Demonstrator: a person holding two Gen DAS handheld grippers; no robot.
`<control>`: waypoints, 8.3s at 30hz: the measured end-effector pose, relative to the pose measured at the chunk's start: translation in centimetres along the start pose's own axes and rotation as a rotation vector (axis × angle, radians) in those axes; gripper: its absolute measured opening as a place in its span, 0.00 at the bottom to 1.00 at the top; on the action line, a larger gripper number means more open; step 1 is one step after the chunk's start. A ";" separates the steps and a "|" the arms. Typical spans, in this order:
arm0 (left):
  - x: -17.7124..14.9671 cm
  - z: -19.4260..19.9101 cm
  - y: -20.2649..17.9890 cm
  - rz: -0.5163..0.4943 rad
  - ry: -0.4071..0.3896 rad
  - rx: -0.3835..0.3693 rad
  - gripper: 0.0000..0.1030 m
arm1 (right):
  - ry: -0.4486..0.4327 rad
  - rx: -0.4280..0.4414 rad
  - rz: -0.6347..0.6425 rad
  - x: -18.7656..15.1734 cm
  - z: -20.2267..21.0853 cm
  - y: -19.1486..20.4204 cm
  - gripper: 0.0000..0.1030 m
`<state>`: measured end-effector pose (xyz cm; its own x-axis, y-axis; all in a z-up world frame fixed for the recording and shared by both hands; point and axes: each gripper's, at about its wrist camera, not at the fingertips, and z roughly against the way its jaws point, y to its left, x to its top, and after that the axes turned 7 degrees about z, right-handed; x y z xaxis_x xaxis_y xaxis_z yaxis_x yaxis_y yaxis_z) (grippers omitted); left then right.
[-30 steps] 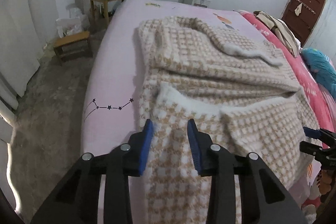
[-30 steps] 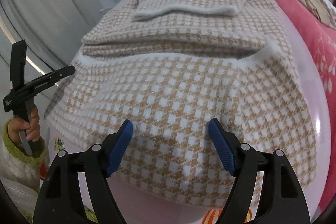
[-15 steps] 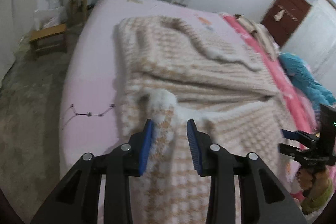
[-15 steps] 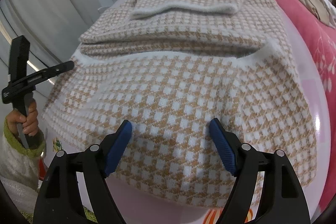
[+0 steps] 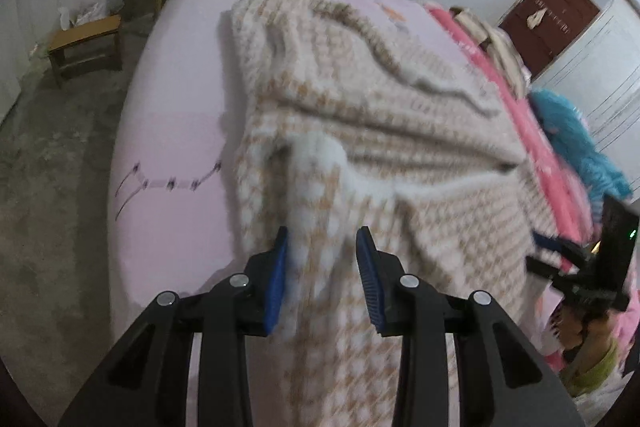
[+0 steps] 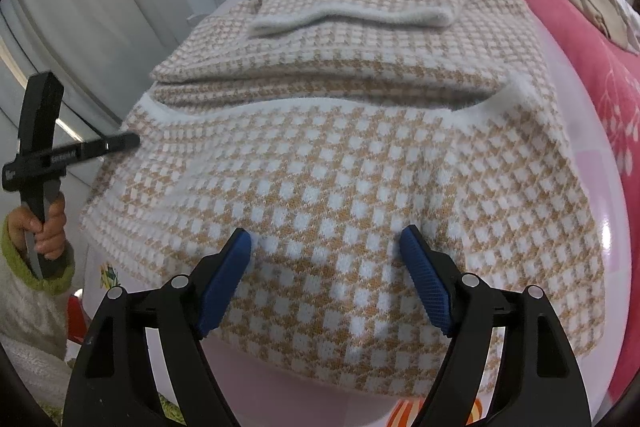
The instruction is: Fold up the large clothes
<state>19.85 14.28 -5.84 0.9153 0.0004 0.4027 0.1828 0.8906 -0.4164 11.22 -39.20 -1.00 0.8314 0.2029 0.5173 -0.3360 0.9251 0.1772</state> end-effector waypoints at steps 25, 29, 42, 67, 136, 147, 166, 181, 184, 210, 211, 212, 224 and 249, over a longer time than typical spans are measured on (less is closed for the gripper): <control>-0.9 -2.1 -5.1 -0.173 -0.083 0.316 0.31 | -0.134 -0.099 -0.118 0.0 4.7 -6.5 0.57; -1.0 -1.7 -4.6 -0.159 -0.086 0.314 0.31 | -0.147 -0.140 -0.174 0.8 5.2 -9.8 0.43; -0.9 -1.9 -4.9 -0.144 -0.088 0.322 0.32 | -0.081 -0.089 -0.205 3.4 1.3 -14.7 0.32; -0.9 -2.1 -4.9 -0.151 -0.087 0.328 0.32 | -0.017 -0.148 -0.066 2.2 1.9 -11.5 0.09; -1.0 -2.4 -6.3 -0.129 -0.082 0.441 0.32 | 0.012 -0.291 -0.011 2.2 0.5 -9.8 0.12; -1.3 -1.4 -6.0 -0.127 -0.136 0.420 0.22 | -0.003 -0.328 -0.005 2.1 1.2 -9.4 0.08; -3.5 10.5 -10.6 -0.239 -0.543 0.259 0.11 | -0.297 -0.398 -0.038 1.5 13.0 -7.0 0.05; 11.4 9.5 -11.0 -0.227 -0.647 0.234 0.11 | -0.463 -0.369 0.027 15.5 11.8 -12.6 0.05; 14.9 6.6 -10.5 -0.227 -0.602 0.256 0.11 | -0.427 -0.347 0.020 19.1 8.4 -14.8 0.05; 22.4 -4.2 -3.1 0.104 -0.243 -0.076 0.30 | -0.239 0.054 -0.279 22.2 -3.2 -25.0 0.43; 22.4 -5.0 -3.5 0.100 -0.217 -0.077 0.30 | -0.215 0.071 -0.254 22.5 -4.2 -24.2 0.41; 22.6 -6.2 -3.8 0.108 -0.188 -0.081 0.30 | -0.187 0.093 -0.229 22.8 -5.3 -23.2 0.41; 21.4 -4.3 2.0 0.336 -0.211 -0.066 0.30 | -0.170 -0.111 -0.380 19.4 -2.0 -26.6 0.41; 0.8 0.5 -7.5 -0.088 -0.183 0.043 0.39 | -0.147 -0.181 -0.009 3.8 4.4 -7.2 0.42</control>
<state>19.02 7.83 -2.02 0.8155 0.0008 0.5788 0.2403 0.9093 -0.3398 14.91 -46.53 3.38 0.7560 0.1578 0.6352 -0.2332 0.9718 0.0361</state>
